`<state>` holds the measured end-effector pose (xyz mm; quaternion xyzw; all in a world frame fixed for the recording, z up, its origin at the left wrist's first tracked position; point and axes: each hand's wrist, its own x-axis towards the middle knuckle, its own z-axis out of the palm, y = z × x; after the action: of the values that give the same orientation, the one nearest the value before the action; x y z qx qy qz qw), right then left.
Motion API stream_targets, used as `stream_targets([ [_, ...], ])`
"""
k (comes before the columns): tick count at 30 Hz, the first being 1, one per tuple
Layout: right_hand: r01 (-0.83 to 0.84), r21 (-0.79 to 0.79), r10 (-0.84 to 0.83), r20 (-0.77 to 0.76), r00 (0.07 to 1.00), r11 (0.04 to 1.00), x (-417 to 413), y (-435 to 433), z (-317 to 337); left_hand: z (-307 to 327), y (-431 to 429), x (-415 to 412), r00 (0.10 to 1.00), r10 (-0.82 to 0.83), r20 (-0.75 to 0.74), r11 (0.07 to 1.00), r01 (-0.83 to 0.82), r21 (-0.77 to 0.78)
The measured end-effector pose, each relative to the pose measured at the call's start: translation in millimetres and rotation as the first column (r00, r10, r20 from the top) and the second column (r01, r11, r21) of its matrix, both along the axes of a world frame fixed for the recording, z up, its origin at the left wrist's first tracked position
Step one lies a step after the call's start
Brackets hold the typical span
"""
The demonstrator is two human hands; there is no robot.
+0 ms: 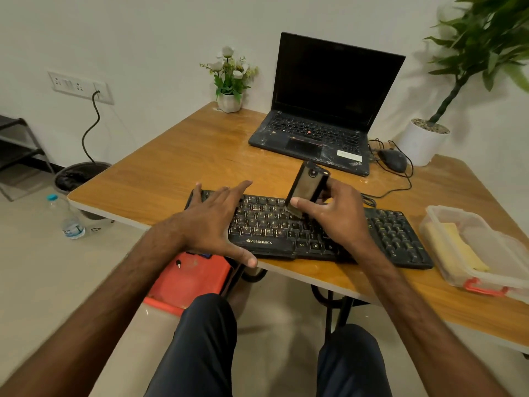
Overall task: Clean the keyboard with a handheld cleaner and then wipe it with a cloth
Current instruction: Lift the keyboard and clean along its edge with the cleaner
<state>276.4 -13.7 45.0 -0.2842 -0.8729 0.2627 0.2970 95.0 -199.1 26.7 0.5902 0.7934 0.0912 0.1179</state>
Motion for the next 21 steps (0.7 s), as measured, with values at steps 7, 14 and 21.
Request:
stream_targets([
  [7,-0.183,-0.148,0.181,-0.026,0.983,0.972,12,-10,-5,2,10,7,0.997,-0.025,-0.078,0.996,0.032,0.078],
  [14,-0.190,-0.185,0.184,-0.046,0.982,0.964,18,-7,-4,-8,-13,-11,1.000,0.026,-0.003,0.992,-0.026,0.122],
  [21,-0.089,-0.056,0.089,0.002,0.996,0.994,15,-4,0,-11,-42,-25,0.965,0.009,0.262,0.973,-0.069,0.219],
])
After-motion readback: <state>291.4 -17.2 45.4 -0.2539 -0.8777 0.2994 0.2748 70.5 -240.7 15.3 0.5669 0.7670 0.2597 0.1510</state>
